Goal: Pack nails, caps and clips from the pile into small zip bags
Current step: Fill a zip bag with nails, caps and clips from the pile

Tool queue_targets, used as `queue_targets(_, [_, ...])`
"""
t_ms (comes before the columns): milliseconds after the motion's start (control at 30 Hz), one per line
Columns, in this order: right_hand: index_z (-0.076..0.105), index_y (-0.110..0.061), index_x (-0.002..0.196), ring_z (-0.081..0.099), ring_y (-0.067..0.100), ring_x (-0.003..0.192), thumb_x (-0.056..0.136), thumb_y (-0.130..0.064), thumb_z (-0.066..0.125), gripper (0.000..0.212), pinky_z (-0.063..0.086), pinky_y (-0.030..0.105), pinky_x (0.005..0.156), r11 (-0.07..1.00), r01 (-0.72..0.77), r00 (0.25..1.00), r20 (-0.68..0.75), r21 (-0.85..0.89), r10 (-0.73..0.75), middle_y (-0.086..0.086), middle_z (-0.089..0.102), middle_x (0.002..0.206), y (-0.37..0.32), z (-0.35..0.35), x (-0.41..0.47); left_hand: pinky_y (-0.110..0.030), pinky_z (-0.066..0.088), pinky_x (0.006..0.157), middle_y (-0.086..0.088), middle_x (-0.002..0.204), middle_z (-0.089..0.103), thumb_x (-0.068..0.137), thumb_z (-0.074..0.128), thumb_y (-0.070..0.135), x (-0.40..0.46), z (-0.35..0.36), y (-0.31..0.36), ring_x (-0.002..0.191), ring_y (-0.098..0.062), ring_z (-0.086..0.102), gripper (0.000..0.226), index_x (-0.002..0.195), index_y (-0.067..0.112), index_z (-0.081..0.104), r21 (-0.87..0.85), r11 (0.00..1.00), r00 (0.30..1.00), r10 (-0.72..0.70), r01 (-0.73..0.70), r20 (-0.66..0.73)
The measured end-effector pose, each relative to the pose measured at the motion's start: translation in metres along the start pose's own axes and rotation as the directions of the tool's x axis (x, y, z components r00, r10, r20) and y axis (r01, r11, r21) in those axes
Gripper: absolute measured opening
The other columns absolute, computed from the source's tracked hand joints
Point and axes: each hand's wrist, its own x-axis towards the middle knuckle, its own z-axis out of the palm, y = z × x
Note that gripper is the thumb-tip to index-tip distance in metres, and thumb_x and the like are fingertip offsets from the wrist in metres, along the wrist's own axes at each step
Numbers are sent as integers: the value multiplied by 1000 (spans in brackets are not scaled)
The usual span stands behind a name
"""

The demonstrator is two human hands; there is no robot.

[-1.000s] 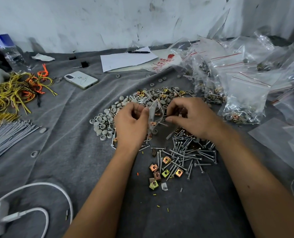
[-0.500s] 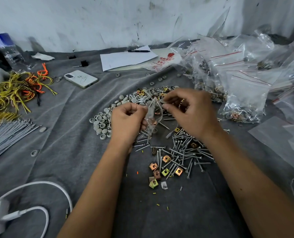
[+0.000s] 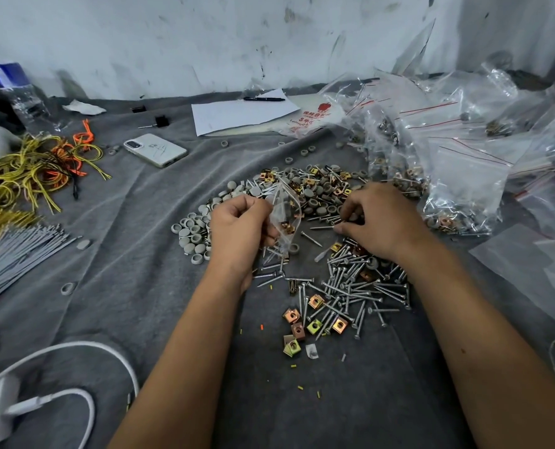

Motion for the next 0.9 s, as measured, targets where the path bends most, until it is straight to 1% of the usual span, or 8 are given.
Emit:
queue_targets(100, [69,-26,86,57,18,96,82,-36,84,18,53,38,86,1000,-4,1000,30,-5,4,-4,56,100,-4,-1,0,-21,44,45,-10,60,60,96,58,4,-1,0,1,49,-15,53,19,78,4,62,18,1000,999,-8,7,33])
queue_targets(200, [69,-23,91,56,20,102,85,-35,81,18,52,42,93,999,-29,999,36,-29,30,-1,56,106,-5,1,-1,-22,45,44,-9,58,60,96,59,4,-1,1,0,48,-15,53,22,75,6,61,38,999,999,-9,8,45])
queue_targets(333, [68,-18,106,51,28,116,83,-46,80,38,47,43,100,988,-122,992,32,-94,126,8,56,118,-1,0,1,-22,45,44,-8,56,60,96,58,3,-1,1,0,47,-15,53,24,73,6,61,43,999,999,-3,1,44])
queue_targets(533, [77,-14,103,54,31,113,93,-42,71,30,48,42,100,981,-118,992,19,-154,123,14,62,115,-1,4,4,-22,45,45,-10,58,60,96,58,2,-3,2,0,48,-16,53,23,73,5,62,39,999,999,-3,1,45])
queue_targets(667, [75,-9,111,57,32,110,101,-35,60,31,49,46,101,981,-114,993,-39,-157,109,15,64,114,1,6,4,-22,47,46,-11,61,62,97,58,2,-4,3,1,49,-15,54,20,78,2,64,47,999,999,-6,4,46])
queue_targets(767, [74,-7,105,59,26,99,101,-28,62,24,52,43,91,1000,-6,979,-204,19,10,11,65,106,-1,7,4,-21,46,45,-10,59,62,97,58,2,-4,4,1,48,-15,54,20,78,2,65,64,998,999,3,-6,44])
queue_targets(833, [74,-9,103,61,12,84,100,-22,65,17,52,27,80,957,163,940,-332,239,-77,1,67,95,-10,4,1,-21,45,43,-10,56,61,96,59,1,-6,6,1,45,-14,53,20,77,3,65,84,996,999,17,-20,39])
queue_targets(900, [76,-11,102,62,0,76,99,-20,67,13,48,14,72,877,316,915,-362,362,-180,-6,70,88,-21,2,-3,-20,43,43,-10,55,60,95,59,1,-7,9,1,43,-14,52,20,76,3,65,103,994,999,27,-30,37])
